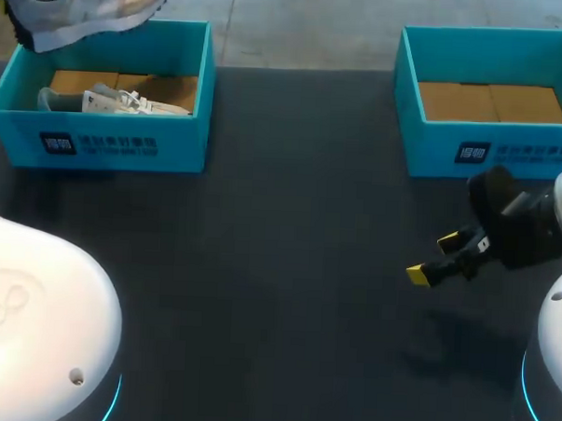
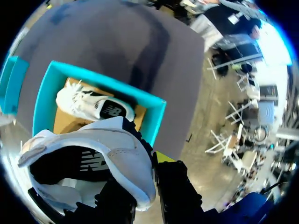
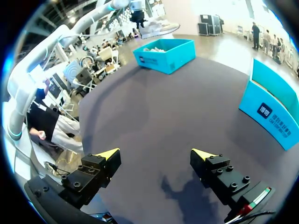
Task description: Take the shoe out of the shoebox, open the shoe tongue, remove and reinsert the insole, then place the shoe into the shoebox
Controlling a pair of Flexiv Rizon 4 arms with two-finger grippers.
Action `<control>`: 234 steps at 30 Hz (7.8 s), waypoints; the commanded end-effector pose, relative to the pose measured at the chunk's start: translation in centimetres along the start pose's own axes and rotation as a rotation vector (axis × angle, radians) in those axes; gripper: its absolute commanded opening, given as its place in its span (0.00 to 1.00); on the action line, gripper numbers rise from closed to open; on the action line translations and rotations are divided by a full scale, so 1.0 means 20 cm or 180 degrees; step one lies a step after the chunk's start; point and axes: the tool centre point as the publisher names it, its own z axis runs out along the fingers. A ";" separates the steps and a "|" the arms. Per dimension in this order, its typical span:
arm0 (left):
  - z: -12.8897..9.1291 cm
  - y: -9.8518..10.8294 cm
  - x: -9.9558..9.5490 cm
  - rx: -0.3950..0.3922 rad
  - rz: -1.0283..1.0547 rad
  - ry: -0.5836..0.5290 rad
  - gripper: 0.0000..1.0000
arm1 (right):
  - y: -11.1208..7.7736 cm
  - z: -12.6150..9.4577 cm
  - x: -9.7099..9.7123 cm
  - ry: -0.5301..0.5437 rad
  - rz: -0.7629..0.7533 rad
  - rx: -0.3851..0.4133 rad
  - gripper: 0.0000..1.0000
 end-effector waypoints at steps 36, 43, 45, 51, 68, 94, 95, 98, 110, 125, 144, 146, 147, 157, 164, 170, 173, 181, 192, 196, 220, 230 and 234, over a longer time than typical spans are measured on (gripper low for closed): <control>0.02 0.07 -0.01 -0.0299 0.0801 0.0026 0.00 | -0.01 0.00 0.00 0.0000 -0.0004 -0.0008 1.00; 0.04 0.12 -0.01 -0.0371 0.1109 0.0039 0.00 | -0.01 0.00 0.00 0.0000 -0.0004 -0.0008 1.00; 0.05 0.13 0.00 -0.0404 0.1192 0.0046 0.00 | -0.01 0.00 0.00 0.0000 -0.0004 -0.0008 1.00; 0.06 0.18 0.02 -0.0479 0.1387 0.0018 0.00 | -0.01 0.00 0.00 0.0000 -0.0004 -0.0008 1.00; 0.13 0.30 -0.01 -0.0623 0.1385 -0.0037 0.00 | -0.01 0.00 0.00 0.0000 -0.0004 -0.0008 1.00; 0.38 0.42 -0.20 -0.0768 0.1420 -0.0167 0.00 | -0.01 0.00 0.00 0.0000 -0.0004 -0.0008 1.00; 0.39 0.43 -0.21 -0.0768 0.1413 -0.0164 0.00 | -0.01 0.00 0.00 0.0000 -0.0004 -0.0008 1.00; 0.43 0.44 -0.22 -0.0741 0.1388 -0.0186 0.00 | -0.01 0.00 0.00 0.0000 -0.0004 -0.0008 1.00; 0.58 0.47 -0.32 -0.0730 0.1402 -0.0176 0.00 | -0.01 0.00 0.00 0.0000 -0.0004 -0.0008 1.00; 0.75 0.49 -0.43 -0.0697 0.1414 -0.0065 0.00 | -0.01 0.00 0.00 0.0000 -0.0004 -0.0008 1.00; 0.85 0.49 -0.50 -0.0571 0.1430 0.0075 0.00 | -0.01 0.00 0.00 0.0000 -0.0004 -0.0008 1.00; 0.85 0.49 -0.51 -0.0568 0.1444 0.0087 0.00 | -0.01 0.00 0.00 0.0000 -0.0004 -0.0008 1.00; 0.86 0.49 -0.51 -0.0566 0.1448 0.0091 0.00 | -0.01 0.00 0.00 0.0000 -0.0004 -0.0008 1.00; 0.88 0.49 -0.54 -0.0521 0.1492 0.0188 0.00 | -0.01 0.00 0.00 0.0000 -0.0004 -0.0008 1.00; 0.89 0.48 -0.54 -0.0506 0.1450 0.0219 0.00 | -0.01 0.00 0.00 0.0000 -0.0004 -0.0008 1.00; 0.89 0.48 -0.53 -0.0503 0.1446 0.0214 0.25 | -0.01 0.00 0.00 0.0000 -0.0004 -0.0008 1.00; 0.89 0.48 -0.53 -0.0508 0.1451 0.0218 0.44 | -0.01 0.00 0.00 0.0000 -0.0004 -0.0008 1.00; 0.80 0.49 -0.49 -0.0548 0.1444 0.0102 0.68 | -0.01 0.00 0.00 0.0000 -0.0004 -0.0008 1.00; 0.55 0.41 -0.44 -0.0630 0.1388 -0.0316 0.94 | -0.01 0.00 0.00 0.0000 -0.0004 -0.0008 1.00; 0.48 0.36 -0.41 -0.0633 0.1357 -0.0460 0.71 | -0.01 0.00 0.00 0.0000 -0.0004 -0.0008 1.00; 0.33 0.18 -0.30 -0.0682 0.1312 -0.0722 1.00 | -0.01 0.00 0.00 0.0000 -0.0004 -0.0008 1.00; 0.33 0.18 -0.30 -0.0682 0.1312 -0.0722 1.00 | -0.01 0.00 0.00 0.0000 -0.0004 -0.0008 1.00; 0.33 0.18 -0.30 -0.0682 0.1312 -0.0722 1.00 | -0.01 0.00 0.00 0.0000 -0.0004 -0.0008 1.00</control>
